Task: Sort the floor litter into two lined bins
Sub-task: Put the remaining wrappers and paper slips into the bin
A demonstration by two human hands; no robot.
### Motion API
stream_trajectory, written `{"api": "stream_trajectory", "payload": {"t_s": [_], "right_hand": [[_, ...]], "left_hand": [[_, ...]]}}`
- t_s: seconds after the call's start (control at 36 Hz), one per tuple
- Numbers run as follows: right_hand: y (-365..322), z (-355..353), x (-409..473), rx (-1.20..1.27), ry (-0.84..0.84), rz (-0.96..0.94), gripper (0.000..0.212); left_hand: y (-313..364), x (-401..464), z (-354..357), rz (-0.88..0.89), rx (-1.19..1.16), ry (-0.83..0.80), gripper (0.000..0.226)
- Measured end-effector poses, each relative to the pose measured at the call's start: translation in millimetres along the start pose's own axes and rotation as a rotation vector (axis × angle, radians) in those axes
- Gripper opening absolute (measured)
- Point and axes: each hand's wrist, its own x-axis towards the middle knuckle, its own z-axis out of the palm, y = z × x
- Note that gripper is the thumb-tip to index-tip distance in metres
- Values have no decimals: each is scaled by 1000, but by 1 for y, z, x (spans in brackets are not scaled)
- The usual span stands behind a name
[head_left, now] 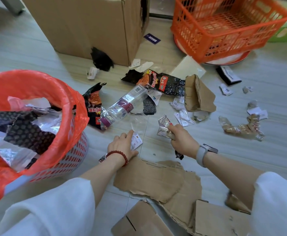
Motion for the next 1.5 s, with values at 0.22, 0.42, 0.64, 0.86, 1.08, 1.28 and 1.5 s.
{"api": "stream_trajectory", "payload": {"t_s": [0.22,0.42,0.64,0.86,1.08,1.28,1.5], "right_hand": [[13,11,5,19,13,32,18],[15,9,7,81,27,50,21],[-8,-20,8,164,99,5,41],[-46,-74,9,256,343,-54,27],[-126,-97,8,261,345,-238,9],[-191,-88,-1,216,271,-446,22],[-240,-64,-26,45,173,-775,30]], "left_hand": [[5,11,12,113,31,129,72],[6,17,12,118,-39,141,45],[28,17,-23,98,-138,183,23],[54,-4,-136,206,-227,481,28],[-2,-79,-228,259,-321,648,17],[-87,-162,-222,357,-27,737,32],[-171,-146,-171,170,375,525,18]]}}
